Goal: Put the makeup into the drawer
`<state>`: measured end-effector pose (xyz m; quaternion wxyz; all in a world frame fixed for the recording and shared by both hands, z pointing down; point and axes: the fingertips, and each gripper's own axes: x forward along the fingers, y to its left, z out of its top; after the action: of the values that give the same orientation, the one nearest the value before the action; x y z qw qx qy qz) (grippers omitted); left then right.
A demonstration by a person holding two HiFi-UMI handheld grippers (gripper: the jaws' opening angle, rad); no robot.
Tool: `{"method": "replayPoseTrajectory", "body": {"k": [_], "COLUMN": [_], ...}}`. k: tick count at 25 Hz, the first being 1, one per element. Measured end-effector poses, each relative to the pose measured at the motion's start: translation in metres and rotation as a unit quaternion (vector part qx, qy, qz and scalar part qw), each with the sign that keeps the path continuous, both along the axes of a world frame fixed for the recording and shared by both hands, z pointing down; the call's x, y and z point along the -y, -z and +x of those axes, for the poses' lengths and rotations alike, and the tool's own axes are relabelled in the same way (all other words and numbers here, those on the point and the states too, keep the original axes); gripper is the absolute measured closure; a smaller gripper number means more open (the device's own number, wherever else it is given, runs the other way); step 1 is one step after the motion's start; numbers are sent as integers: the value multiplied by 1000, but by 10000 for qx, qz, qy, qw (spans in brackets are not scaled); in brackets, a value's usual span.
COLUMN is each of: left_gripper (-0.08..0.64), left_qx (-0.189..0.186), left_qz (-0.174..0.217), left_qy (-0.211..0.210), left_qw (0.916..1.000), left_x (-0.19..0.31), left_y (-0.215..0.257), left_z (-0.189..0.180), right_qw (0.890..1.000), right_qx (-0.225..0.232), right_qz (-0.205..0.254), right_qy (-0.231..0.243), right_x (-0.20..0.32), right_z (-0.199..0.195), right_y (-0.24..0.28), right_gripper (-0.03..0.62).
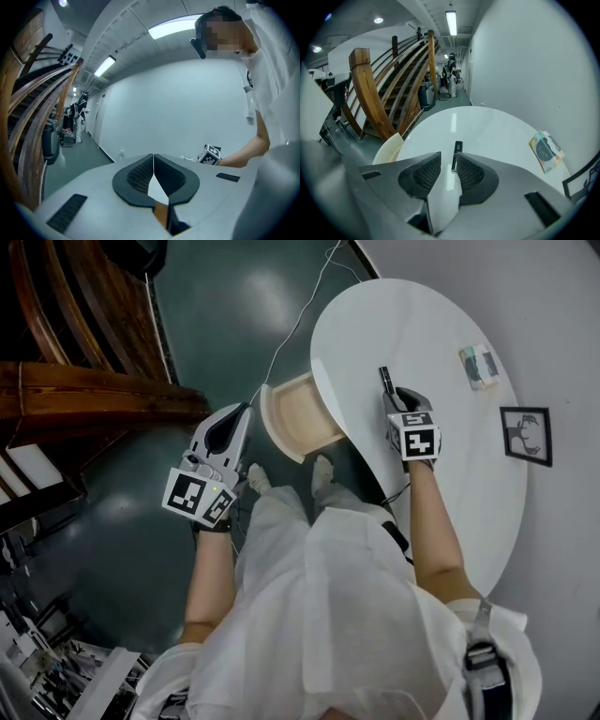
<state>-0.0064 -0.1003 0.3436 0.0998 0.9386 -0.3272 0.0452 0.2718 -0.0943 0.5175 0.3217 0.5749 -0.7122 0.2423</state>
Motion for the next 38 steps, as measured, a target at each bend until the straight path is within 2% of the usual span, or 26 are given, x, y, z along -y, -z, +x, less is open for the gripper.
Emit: {"method": "replayPoseTrajectory", "body": {"k": [9,20,26,33,38], "left_gripper": [543,543,541,543,541], "left_qx": [15,-80,-112,-148,-168], "left_qz": [-136,-233,-256,-264,-279], "left_qy": [-265,-236,-202,-93,11], "left_qw": [9996,9994,9994,9995,9995], "left_x": [16,25,24,23,23], "left_y": [-14,-26,-30,-30,-27], "left_z": [8,3,0,-13,-34], "right_qw": [9980,9931,9892,9890,9913], "right_qx": [-186,-499,-312,-518,-327], "right_qz": [-595,-1045,-1384,-1304,-1250], "right_qy": [-125,-177,-357,-458,-260], "right_x": [13,19,7,11,19], "right_z": [9,18,18,18,-12], "right_y": [-30,-54,-66,-55,-53], "right_gripper": [499,499,505,506,508]}}
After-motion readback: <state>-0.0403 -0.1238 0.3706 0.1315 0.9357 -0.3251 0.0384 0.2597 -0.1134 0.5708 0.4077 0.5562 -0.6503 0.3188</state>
